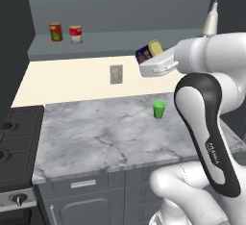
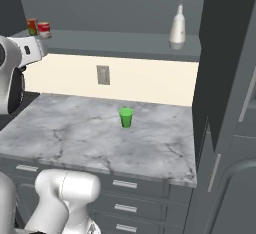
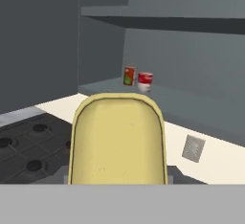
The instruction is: Pick the cans from the counter and place them in their designated side in the cabinet.
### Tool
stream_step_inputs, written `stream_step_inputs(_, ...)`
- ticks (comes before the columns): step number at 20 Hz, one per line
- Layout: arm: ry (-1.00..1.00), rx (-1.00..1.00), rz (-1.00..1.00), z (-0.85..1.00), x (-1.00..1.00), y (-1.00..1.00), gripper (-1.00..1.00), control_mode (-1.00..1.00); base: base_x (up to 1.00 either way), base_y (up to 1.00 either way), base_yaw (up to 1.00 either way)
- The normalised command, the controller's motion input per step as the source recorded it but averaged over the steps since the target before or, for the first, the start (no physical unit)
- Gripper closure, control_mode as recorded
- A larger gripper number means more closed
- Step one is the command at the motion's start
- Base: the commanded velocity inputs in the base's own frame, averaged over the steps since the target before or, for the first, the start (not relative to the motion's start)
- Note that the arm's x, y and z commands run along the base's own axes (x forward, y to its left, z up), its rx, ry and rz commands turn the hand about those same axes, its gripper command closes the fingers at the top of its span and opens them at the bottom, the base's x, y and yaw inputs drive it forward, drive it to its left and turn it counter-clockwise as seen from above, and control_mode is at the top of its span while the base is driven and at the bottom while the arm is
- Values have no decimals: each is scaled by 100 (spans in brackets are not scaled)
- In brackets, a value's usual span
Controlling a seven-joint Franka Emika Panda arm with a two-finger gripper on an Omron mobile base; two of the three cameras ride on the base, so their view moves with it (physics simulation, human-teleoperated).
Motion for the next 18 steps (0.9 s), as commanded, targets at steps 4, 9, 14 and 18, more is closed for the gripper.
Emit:
stream_step_inputs(4, 0, 0, 0, 11, 20, 5, 100, -100, 0, 0, 0)
stream_step_inputs(9, 0, 0, 0, 9, 22, 2, 100, -100, 0, 0, 0)
stream_step_inputs(14, 1, 0, 0, 0, 28, 0, 100, -100, 0, 0, 0)
stream_step_inputs(18, 0, 0, 0, 2, 27, 1, 100, -100, 0, 0, 0)
